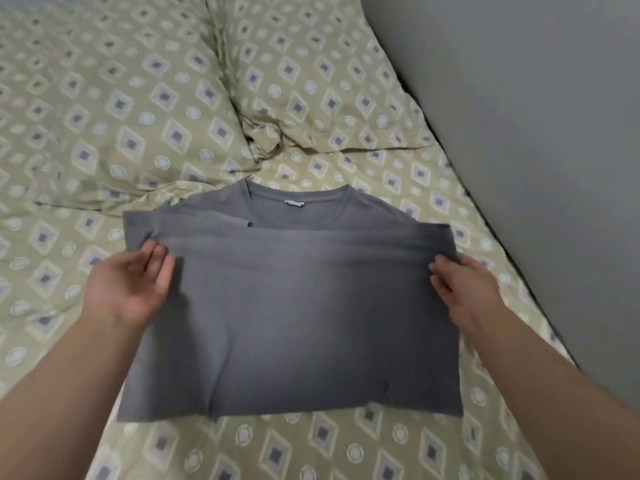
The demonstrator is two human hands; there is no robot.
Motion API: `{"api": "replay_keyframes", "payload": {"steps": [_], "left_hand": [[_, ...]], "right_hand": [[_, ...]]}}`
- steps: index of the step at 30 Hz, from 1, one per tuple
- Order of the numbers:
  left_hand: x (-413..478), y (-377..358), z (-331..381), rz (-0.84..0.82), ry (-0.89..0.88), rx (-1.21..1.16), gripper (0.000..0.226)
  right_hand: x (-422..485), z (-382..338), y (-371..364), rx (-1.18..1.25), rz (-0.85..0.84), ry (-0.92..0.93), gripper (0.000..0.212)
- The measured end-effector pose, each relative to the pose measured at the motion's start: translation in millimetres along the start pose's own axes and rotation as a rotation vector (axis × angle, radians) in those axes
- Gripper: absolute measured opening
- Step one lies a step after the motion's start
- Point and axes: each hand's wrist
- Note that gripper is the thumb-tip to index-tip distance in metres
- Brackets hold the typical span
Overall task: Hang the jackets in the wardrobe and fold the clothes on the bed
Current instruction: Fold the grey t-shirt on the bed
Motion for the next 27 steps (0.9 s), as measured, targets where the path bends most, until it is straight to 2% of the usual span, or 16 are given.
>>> {"api": "replay_keyframes", "payload": {"steps": [2,3,6,9,12,14,16,18,19,21,23,27], "left_hand": [[14.5,-29.2,8.0,0.006,-0.037,0.061,0.012],[23.6,-40.9,11.6,0.024,-0.058,0.091,0.015],[51.1,-67.5,22.2,0.063,-0.081,0.131,0.032],[76.1,-82.6,30.0,0.101,-0.083,0.155,0.032],[88.7,-87.1,32.9,0.03,-0.114,0.227,0.029],[87.4,-77.3,29.2,-0.013,-0.177,0.313,0.042],[72.0,-53.2,16.2,0.05,-0.354,0.592,0.05],[51.8,-12.2,-6.4,0.247,-0.518,0.956,0.053],[39.5,12.2,-20.8,0.331,-0.543,1.074,0.052],[13.8,56.5,-45.9,0.4,-0.479,1.136,0.044],[-2.3,86.1,-59.2,0.367,-0.377,1.193,0.035],[-3.8,103.8,-47.0,0.215,-0.084,1.096,0.018]], "right_hand": [[27.4,-13.8,-18.2,-0.064,0.062,0.043,0.006],[40.6,-20.5,-25.9,-0.056,0.08,0.042,0.006],[73.2,-36.7,-43.1,-0.021,0.069,0.012,0.016],[89.3,-46.2,-59.3,0.033,0.03,-0.021,0.023],[95.0,-49.6,-67.8,0.041,-0.039,-0.03,0.038],[92.9,-45.4,-64.0,-0.027,-0.088,0.009,0.049],[77.6,-33.4,-50.1,-0.284,-0.044,0.148,0.055],[54.4,-10.3,-24.4,-0.7,0.078,0.386,0.047],[42.7,5.7,-8.0,-0.851,0.125,0.452,0.04],[15.9,36.9,23.9,-0.981,0.162,0.364,0.038],[-5.3,61.7,47.9,-1.052,0.148,0.2,0.042],[-19.5,75.9,63.1,-0.917,-0.004,-0.001,0.028]]}}
Point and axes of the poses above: each hand's wrist, its own x-axis towards the middle knuckle, its own y-axis out of the back of the hand, z = x × y, and after that the axes turned 2 degrees about y, right-handed
